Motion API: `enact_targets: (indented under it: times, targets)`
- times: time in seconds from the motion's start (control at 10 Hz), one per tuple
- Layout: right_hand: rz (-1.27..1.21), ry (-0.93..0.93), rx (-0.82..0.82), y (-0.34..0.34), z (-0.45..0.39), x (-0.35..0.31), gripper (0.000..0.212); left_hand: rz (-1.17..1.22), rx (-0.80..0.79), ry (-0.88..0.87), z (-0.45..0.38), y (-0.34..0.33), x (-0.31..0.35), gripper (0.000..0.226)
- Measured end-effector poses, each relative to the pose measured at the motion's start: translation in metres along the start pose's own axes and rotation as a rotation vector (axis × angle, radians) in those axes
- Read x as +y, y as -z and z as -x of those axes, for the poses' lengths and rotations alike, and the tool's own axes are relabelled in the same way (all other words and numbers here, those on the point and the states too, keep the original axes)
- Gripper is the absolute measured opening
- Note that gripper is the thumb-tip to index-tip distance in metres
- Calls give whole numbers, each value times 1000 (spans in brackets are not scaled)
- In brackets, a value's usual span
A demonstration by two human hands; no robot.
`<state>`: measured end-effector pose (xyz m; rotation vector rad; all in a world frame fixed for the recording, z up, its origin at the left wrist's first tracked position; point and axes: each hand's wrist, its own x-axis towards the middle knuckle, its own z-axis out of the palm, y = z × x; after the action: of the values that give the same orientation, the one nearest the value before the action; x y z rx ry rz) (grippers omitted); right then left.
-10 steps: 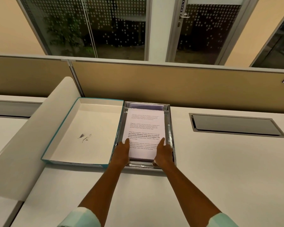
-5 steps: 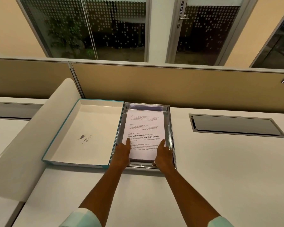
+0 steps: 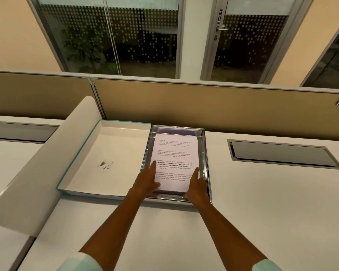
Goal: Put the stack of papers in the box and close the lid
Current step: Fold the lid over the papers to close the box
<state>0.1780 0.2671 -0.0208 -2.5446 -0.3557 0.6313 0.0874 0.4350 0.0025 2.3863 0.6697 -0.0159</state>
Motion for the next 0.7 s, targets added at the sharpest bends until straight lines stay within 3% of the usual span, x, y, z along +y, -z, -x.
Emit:
enact_targets:
  times: [0.1,0.2,0.3,0.4,0.5,0.6,0.7]
  targets:
    - [-48,84,48,4,6,0,103,172,335,-45,12,14,-12,57]
    - [-164,197,178,9,10,0,97,306,686,92,31,36,-35,31]
    - [-205,217,301,20,12,9,80,244,878,314,53,50,-70,21]
    - [-208,150,314,27,10,23,74,286,881,562,73,55,-99,34]
    - [-287,42,260,30,9,35,70,418,760,792,81,50,-116,66]
    - [-449,-61,193,26,11,48,60,614,633,941,79,47,-124,81]
    - [-537,-125,163,20,14,59,31,767,547,971,75,46,-128,67]
